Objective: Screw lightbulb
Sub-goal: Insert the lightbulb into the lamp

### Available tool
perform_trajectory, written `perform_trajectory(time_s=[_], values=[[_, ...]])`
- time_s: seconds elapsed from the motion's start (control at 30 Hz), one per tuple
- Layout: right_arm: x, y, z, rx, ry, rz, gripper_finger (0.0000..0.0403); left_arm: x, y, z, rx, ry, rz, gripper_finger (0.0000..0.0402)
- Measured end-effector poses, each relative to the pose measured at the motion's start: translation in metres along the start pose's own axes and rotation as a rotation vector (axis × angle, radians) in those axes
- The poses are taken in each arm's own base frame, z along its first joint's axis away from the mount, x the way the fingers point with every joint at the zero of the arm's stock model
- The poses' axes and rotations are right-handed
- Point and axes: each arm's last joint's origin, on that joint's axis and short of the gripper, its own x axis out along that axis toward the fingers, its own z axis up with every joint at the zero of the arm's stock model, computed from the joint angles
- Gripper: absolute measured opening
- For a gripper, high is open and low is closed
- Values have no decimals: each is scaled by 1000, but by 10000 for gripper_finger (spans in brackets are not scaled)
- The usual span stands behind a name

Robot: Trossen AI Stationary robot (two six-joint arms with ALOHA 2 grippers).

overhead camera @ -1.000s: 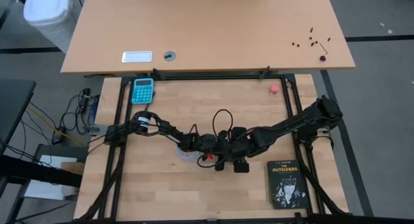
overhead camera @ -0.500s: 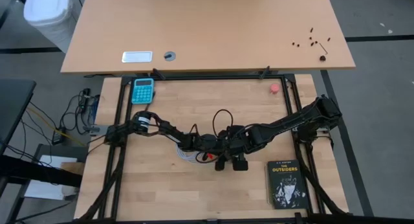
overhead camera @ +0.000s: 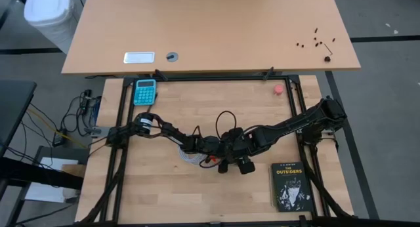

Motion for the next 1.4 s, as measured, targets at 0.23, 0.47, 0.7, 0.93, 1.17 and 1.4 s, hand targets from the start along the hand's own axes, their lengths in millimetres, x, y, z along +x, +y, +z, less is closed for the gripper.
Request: perform_trajectory(time_s=[0.23, 0.47, 0.7, 0.93, 1.17, 1.4], values=[[0, 2, -1, -94, 8, 3, 305, 0, 0, 0, 2, 0, -10, 193], [0, 2, -1, -99, 7, 3, 300, 0, 0, 0, 1, 0, -13, 193], [0, 2, 0, -52, -4, 2, 256, 0, -1, 0, 0, 0, -21, 193], [0, 3, 1, 6, -7, 3, 264, 0, -1, 0, -2, 1, -24, 193], [0, 3, 1, 16, -8, 3, 258, 0, -1, 0, -1, 0, -23, 193], [0, 3, 1, 64, -7, 3, 263, 0, -1, 0, -1, 0, -23, 193]])
